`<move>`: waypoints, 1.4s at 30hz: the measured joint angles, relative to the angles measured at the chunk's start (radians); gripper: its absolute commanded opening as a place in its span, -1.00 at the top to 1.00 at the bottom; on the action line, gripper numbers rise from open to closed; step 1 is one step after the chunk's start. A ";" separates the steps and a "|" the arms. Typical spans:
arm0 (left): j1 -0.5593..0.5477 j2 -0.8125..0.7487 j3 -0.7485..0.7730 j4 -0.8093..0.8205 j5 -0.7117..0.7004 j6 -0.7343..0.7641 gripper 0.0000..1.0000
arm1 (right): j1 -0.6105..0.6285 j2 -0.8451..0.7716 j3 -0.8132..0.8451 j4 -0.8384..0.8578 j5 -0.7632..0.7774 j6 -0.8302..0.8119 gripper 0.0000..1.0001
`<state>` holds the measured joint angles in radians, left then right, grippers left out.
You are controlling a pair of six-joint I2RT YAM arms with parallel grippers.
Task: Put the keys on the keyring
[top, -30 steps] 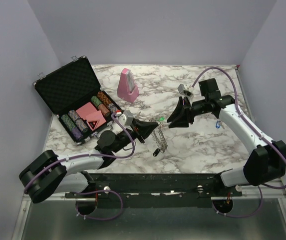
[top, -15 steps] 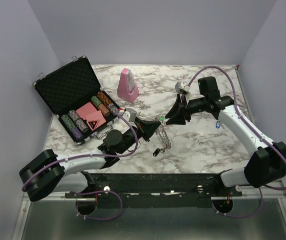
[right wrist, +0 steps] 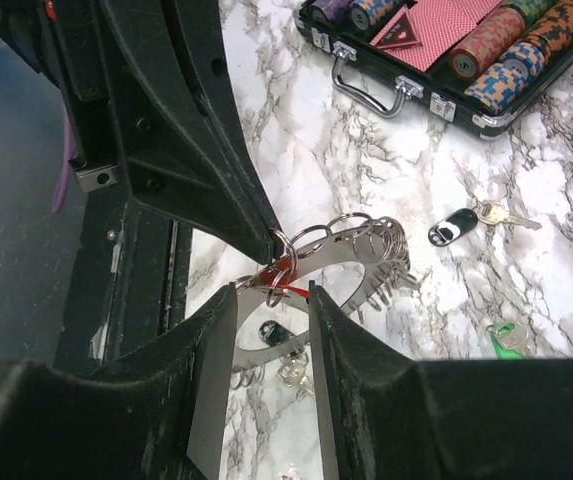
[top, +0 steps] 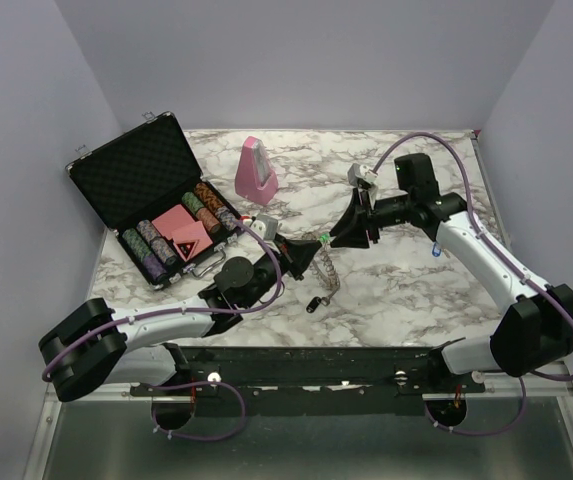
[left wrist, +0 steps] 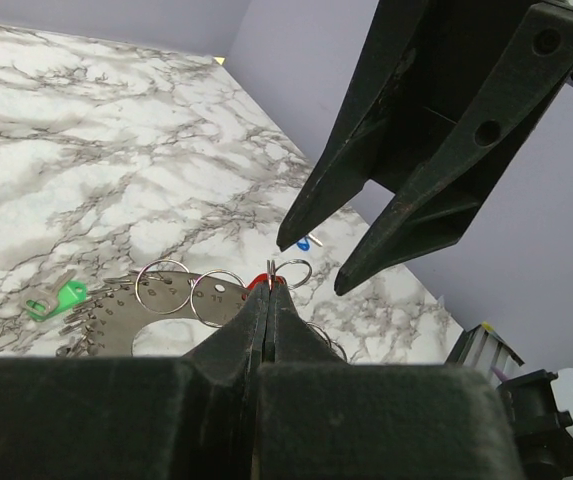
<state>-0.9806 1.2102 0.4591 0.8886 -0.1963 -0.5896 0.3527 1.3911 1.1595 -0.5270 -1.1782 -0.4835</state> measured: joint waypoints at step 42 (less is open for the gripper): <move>-0.016 -0.023 0.017 -0.049 -0.063 -0.003 1.00 | 0.059 0.000 -0.016 -0.021 0.082 -0.100 0.94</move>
<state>-0.9970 1.1873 0.4763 0.8394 -0.2588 -0.5930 0.4114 1.3911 1.1431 -0.5480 -1.0966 -0.5838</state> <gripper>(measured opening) 0.007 0.008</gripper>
